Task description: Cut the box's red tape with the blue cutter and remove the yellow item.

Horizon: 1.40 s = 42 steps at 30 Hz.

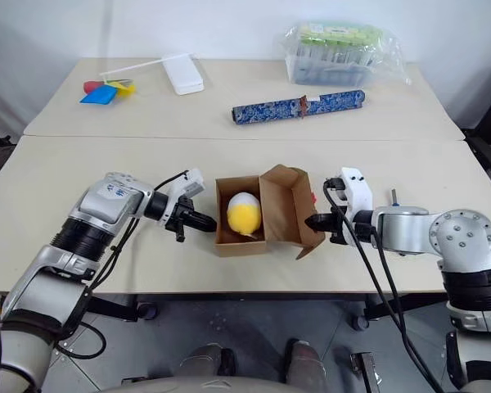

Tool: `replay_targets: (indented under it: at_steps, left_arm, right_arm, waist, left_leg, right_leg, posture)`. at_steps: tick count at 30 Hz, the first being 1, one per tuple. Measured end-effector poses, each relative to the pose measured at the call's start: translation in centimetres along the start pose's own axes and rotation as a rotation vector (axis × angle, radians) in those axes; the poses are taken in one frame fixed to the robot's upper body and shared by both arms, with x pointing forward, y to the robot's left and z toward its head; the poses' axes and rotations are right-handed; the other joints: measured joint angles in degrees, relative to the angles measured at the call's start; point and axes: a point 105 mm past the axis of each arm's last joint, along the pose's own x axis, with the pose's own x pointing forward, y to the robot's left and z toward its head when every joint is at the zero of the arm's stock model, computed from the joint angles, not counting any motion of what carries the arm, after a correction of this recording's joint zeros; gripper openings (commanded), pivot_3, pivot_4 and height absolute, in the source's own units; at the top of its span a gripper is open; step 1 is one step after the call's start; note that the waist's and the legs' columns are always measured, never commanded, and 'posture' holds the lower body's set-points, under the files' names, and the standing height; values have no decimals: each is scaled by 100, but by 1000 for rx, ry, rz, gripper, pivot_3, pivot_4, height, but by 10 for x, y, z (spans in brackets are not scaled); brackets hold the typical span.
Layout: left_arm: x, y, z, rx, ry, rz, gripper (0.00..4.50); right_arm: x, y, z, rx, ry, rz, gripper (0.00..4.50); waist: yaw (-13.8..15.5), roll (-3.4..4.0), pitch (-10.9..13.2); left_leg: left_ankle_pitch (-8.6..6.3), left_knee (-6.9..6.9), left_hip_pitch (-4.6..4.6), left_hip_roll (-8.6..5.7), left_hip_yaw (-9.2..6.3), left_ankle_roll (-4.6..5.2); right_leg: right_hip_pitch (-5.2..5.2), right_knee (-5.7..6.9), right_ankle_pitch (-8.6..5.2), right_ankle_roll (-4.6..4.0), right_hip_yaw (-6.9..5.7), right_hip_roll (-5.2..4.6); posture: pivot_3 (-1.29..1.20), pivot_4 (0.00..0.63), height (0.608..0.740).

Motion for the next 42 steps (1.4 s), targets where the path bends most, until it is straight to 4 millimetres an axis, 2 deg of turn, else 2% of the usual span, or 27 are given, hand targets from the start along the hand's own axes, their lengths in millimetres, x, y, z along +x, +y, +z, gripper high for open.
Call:
replay_targets:
  at_steps: [11,18,24,27,30,35,41,42]
  left_arm:
    - [5,2,5,18,-7,-3,0]
    - [6,2,6,25,-9,-6,0]
    - [8,2,7,21,-14,-17,0]
    - [8,2,8,21,-17,-24,578]
    - [9,-1,9,20,-23,-43,1368]
    - [8,-2,12,14,-39,-59,2780]
    - [-1,1,13,4,-52,-37,4471]
    - [-5,3,12,2,-51,-25,4471]
  right_arm:
    - [-1,6,-4,-116,24,29,4456]
    - [-16,-15,0,-197,46,-71,4456]
    - [-25,-18,14,-298,15,-93,4456]
    - [-34,-19,23,-353,4,-98,4500]
    - [-47,-16,41,-418,-39,-96,4500]
    - [-64,-28,55,-475,-59,-136,4500]
    - [-77,-17,67,-540,-83,-71,4500]
    - [-79,-15,68,-549,-88,-62,4500]
  waist:
    - [2,0,0]
    - [2,0,0]
    - [2,0,0]
    - [1,0,0]
    - [-1,2,0]
    - [-10,2,0]
    - [-26,3,-1]
    - [-27,3,-1]
  left_leg:
    - [0,1,0,-1,0,0]
    - [0,1,0,-4,0,0]
    - [0,1,0,-8,1,0]
    - [0,1,0,-8,1,0]
    - [0,2,2,-7,2,0]
    - [0,6,4,-7,3,0]
    - [2,6,9,-2,4,-3]
    - [2,6,9,-2,4,-3]
  right_leg:
    - [1,0,0,0,0,0]
    - [0,-1,0,0,0,0]
    - [0,-2,0,0,-1,0]
    - [0,-2,0,0,0,0]
    - [1,-1,0,0,0,0]
    - [3,2,1,-1,3,-1]
    - [2,6,3,-5,3,1]
    - [1,7,3,-5,2,1]
  posture:
    - [0,150,740]
    - [0,150,740]
    - [0,150,740]
    - [0,150,740]
    - [0,150,740]
    - [0,150,740]
    - [0,150,740]
    - [0,150,740]
